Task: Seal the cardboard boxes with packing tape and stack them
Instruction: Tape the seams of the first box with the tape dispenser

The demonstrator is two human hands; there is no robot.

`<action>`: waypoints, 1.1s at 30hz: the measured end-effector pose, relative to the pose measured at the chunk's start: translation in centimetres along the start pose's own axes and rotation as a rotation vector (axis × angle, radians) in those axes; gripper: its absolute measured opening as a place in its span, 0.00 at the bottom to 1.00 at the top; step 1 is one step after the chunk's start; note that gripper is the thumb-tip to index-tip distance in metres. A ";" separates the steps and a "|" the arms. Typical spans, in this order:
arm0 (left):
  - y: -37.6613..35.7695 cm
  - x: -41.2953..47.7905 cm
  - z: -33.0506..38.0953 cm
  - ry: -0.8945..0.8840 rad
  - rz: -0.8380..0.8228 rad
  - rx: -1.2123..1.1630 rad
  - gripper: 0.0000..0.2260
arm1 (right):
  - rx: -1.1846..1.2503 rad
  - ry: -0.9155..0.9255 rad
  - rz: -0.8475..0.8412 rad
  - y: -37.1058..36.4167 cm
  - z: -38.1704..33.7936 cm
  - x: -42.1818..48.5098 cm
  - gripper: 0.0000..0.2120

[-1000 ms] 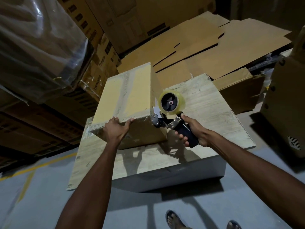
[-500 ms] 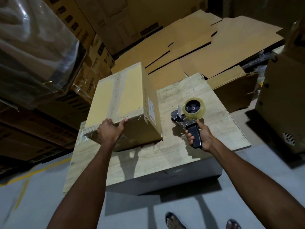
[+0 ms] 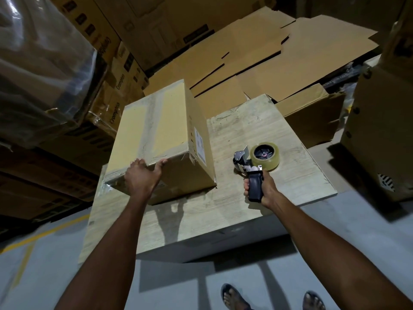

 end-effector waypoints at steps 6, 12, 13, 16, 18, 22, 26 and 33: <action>0.1 0.2 -0.2 -0.015 0.002 -0.020 0.43 | -0.695 0.235 0.434 3.6 -3.3 -2.0 0.45; -1.3 0.7 -0.8 -0.043 -0.018 -0.028 0.48 | -1.118 0.834 0.675 -0.7 -7.5 -8.9 0.16; -1.5 0.8 -0.9 -0.050 -0.019 -0.039 0.48 | -1.115 0.920 0.625 -2.2 -7.4 -9.3 0.13; -1.8 1.0 -1.3 -0.072 -0.015 -0.067 0.50 | -1.082 1.167 0.355 -8.1 -6.9 -10.8 0.14; -2.2 1.0 -1.5 -0.107 -0.024 -0.081 0.50 | -1.111 1.266 0.181 -11.6 -6.1 -11.6 0.15; -3.0 0.6 -2.1 -0.196 -0.021 -0.183 0.42 | -1.232 1.331 0.023 -16.1 -3.9 -11.8 0.19; -3.2 0.2 -2.3 -0.308 0.031 -0.272 0.33 | -1.285 1.324 -0.068 -18.2 -2.1 -11.0 0.23; 0.2 1.1 1.1 -0.632 0.096 -0.580 0.19 | -1.165 1.309 -0.047 -20.0 -2.9 -8.8 0.25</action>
Point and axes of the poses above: each hand's wrist, its own x-axis towards the middle knuckle, its own y-axis out of the back of the hand, z = x × y, the point moved 10 cm from there along x, towards the middle knuckle, and after that the axes turned 7 degrees about y, right-handed, at the moved point
